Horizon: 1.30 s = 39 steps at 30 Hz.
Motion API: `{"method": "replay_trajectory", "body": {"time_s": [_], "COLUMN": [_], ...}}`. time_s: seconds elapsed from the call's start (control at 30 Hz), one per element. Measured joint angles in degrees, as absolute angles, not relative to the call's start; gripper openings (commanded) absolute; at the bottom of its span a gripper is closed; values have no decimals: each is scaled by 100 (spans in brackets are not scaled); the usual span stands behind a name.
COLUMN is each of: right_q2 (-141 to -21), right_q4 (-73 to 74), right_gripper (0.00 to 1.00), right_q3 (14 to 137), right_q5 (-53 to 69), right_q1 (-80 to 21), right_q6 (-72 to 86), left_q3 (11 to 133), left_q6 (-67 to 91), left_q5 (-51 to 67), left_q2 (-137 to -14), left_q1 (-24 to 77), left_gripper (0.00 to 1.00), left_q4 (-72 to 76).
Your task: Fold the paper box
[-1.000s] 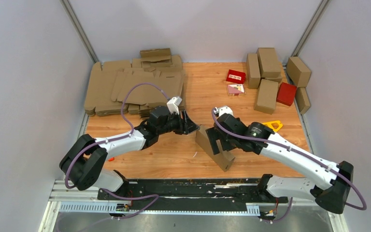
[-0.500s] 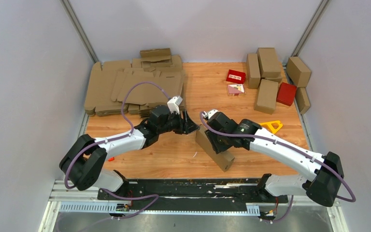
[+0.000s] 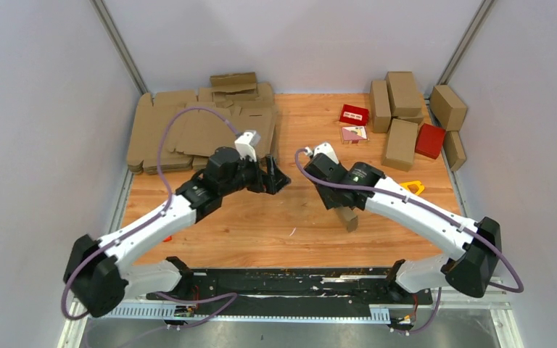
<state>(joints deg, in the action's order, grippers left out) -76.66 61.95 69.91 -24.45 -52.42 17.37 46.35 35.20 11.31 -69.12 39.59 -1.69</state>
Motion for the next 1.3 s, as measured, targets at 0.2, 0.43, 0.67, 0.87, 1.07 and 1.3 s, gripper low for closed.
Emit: {"method": "replay_trajectory", "body": {"time_s": [0.2, 0.43, 0.67, 0.87, 1.07, 1.3], "right_q2": [-8547, -10409, -11601, -13076, -14059, -13861], "right_q4": [6595, 7402, 7846, 7900, 6737, 4191], "right_gripper": [33, 34, 34, 35, 37, 39], "right_q3": [8204, 9719, 10593, 11979, 12265, 10807], "right_q5": [-4298, -6309, -7710, -8296, -8034, -7550], "right_q1": [-4934, -3695, -2222, -1389, -1166, -1181], "right_q6": [1876, 2182, 2464, 2469, 1138, -987], "left_q3": [4818, 4285, 3889, 3699, 3699, 3699], "left_q6": [3070, 2768, 2672, 2661, 2646, 2613], "left_q5": [342, -75, -38, -78, -75, -119], "left_q2": [-5859, -5896, -6278, -6278, -6383, -6386], "left_q1": [3929, 3929, 3929, 3929, 3929, 3929], "left_gripper": [100, 100, 100, 100, 100, 100], "left_q4": [-574, -460, -172, 115, 196, 202]}}
